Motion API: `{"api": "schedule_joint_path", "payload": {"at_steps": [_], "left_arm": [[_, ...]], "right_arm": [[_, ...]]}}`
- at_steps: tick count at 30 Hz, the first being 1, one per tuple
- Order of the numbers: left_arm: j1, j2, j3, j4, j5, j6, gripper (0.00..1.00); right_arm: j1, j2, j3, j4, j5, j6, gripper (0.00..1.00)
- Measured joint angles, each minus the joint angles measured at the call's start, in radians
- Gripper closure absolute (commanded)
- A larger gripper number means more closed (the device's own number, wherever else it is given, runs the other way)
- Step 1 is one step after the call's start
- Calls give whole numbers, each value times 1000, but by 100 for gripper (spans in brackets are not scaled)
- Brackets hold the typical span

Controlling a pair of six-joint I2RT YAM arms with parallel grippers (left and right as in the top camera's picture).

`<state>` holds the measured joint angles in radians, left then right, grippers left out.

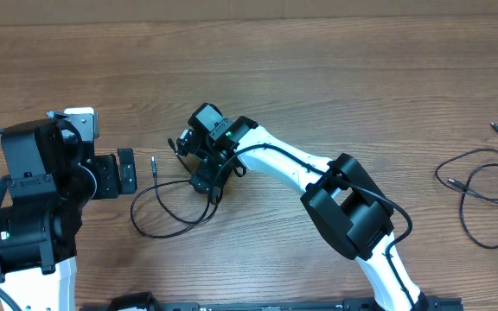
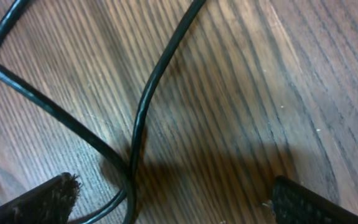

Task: Untangle cables
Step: 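Lower the right gripper and grasp the left black cable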

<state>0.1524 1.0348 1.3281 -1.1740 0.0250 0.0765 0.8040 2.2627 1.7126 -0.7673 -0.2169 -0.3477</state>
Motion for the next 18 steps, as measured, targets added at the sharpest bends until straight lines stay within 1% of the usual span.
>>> {"api": "schedule_joint_path", "payload": {"at_steps": [5, 9, 10, 12, 14, 15, 16, 18], "left_arm": [[0, 0, 0, 0, 0, 0, 0], [0, 0, 0, 0, 0, 0, 0], [0, 0, 0, 0, 0, 0, 0], [0, 0, 0, 0, 0, 0, 0], [0, 0, 0, 0, 0, 0, 0], [0, 0, 0, 0, 0, 0, 0], [0, 0, 0, 0, 0, 0, 0], [0, 0, 0, 0, 0, 0, 1]], "right_arm": [[10, 4, 0, 8, 46, -24, 7], [49, 7, 0, 8, 130, -53, 8], [58, 7, 0, 7, 140, -56, 11], [86, 7, 2, 11, 169, -59, 13], [110, 7, 3, 19, 187, -60, 20], [117, 7, 3, 22, 193, -64, 27], [127, 7, 3, 24, 199, -64, 28], [132, 7, 4, 29, 202, -65, 34]]}}
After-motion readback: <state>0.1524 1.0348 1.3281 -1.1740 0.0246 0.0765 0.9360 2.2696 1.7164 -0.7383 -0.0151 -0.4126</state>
